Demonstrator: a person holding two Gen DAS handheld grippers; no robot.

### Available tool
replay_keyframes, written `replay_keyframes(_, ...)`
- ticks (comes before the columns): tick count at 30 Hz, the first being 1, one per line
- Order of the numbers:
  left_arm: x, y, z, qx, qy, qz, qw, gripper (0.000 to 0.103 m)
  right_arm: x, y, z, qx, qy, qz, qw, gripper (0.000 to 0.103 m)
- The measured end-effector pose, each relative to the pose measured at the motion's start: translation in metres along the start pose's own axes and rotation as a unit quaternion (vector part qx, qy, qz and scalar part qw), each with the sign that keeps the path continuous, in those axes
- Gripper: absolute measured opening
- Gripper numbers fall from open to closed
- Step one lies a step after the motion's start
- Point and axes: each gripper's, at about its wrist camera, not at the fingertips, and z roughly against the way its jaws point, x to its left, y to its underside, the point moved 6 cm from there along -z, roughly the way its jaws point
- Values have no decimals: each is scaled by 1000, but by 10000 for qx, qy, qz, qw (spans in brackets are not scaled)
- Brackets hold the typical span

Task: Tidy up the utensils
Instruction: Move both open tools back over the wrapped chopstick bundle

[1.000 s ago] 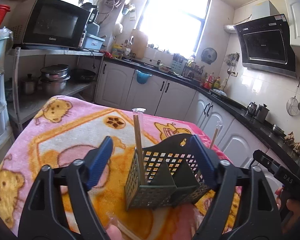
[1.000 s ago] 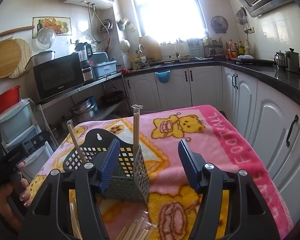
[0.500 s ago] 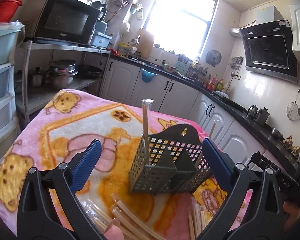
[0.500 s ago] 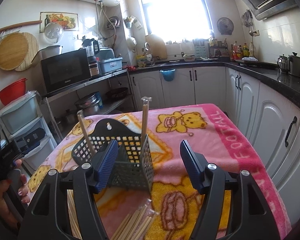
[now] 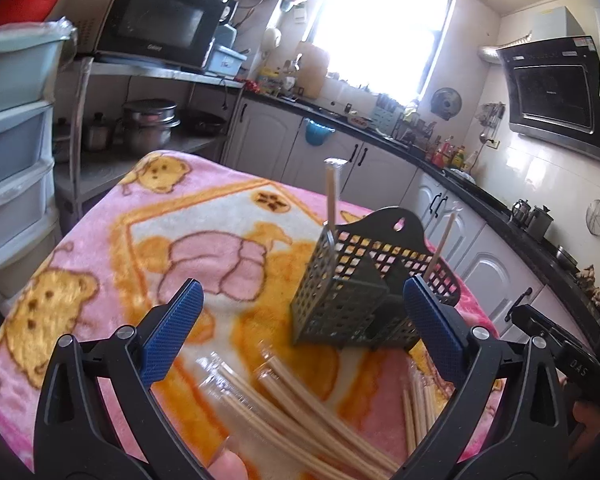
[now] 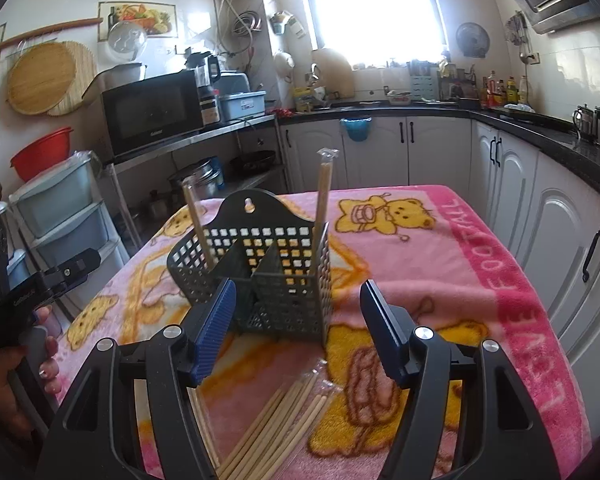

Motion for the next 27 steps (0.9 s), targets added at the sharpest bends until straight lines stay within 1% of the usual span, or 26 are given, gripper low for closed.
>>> replay_keyframes(11,21,24,2,327,-167,149,9992,92,17,20,-2,258,-206,183,9993,62)
replay_keyframes(23,23,58,0,863,-170,-20,9961,92,31,43,-6,616,-362,409,9966,62)
replay_keyframes(27,26,69,-4,1030,-191,-25,9945,92,32,54,-10,780,-407,382,9954,62)
